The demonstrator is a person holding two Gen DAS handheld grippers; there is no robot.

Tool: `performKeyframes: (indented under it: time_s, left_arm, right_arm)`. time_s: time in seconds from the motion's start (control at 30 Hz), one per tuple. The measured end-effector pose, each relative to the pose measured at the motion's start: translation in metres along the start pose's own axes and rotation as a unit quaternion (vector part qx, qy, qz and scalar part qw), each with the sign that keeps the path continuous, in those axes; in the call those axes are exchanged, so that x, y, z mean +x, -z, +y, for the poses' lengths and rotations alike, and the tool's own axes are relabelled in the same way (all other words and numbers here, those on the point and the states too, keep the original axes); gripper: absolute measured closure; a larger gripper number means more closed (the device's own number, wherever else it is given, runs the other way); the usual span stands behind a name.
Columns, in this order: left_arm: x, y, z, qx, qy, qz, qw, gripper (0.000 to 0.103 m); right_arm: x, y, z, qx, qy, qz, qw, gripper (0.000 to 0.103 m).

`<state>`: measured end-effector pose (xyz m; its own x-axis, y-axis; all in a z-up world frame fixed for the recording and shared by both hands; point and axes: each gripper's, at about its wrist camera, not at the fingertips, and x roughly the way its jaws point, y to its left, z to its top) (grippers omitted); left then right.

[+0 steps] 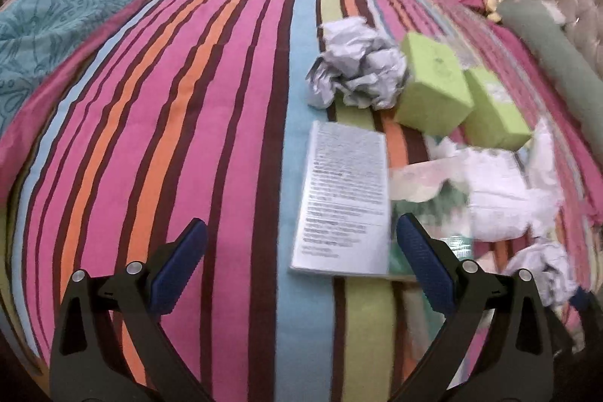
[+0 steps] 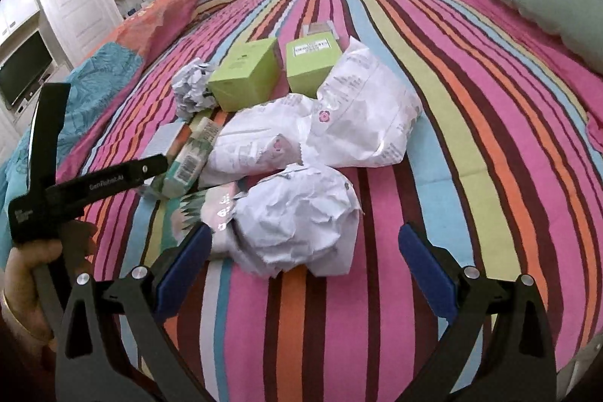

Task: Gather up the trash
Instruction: 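Grasp the white leaflet with the left gripper while the right gripper grasps crumpled paper, then carry both items over the wastebasket and open both grippers to drop them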

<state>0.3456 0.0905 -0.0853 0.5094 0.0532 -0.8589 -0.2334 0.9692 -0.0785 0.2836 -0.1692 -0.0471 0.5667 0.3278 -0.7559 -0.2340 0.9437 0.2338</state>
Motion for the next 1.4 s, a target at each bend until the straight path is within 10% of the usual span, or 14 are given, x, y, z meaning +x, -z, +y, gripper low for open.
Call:
performKeyframes:
  time_s: [0.13, 0.27, 0.33, 0.83, 1.4]
  left_arm:
    - [0.010, -0.004, 0.003, 0.013, -0.012, 0.005, 0.9998, 0.007]
    - [0.015, -0.006, 0.004, 0.019, -0.003, 0.016, 0.9997, 0.049]
    - [0.014, -0.005, 0.002, 0.030, -0.013, 0.014, 0.9994, 0.050]
    - [-0.054, 0.021, 0.019, 0.019, -0.006, -0.041, 0.9989, 0.051]
    - [-0.147, 0.149, 0.011, 0.056, 0.034, -0.062, 0.9960, 0.051]
  right_arm:
    - [0.013, -0.002, -0.005, 0.010, -0.001, 0.017, 1.000, 0.009]
    - [0.024, -0.002, -0.009, 0.026, -0.028, 0.035, 0.999, 0.027]
    - [0.021, -0.003, -0.004, 0.023, -0.040, 0.035, 0.998, 0.041]
    - [-0.035, 0.008, -0.014, 0.038, -0.045, 0.008, 0.998, 0.044]
    - [-0.117, 0.072, -0.011, 0.051, -0.043, -0.023, 0.997, 0.044]
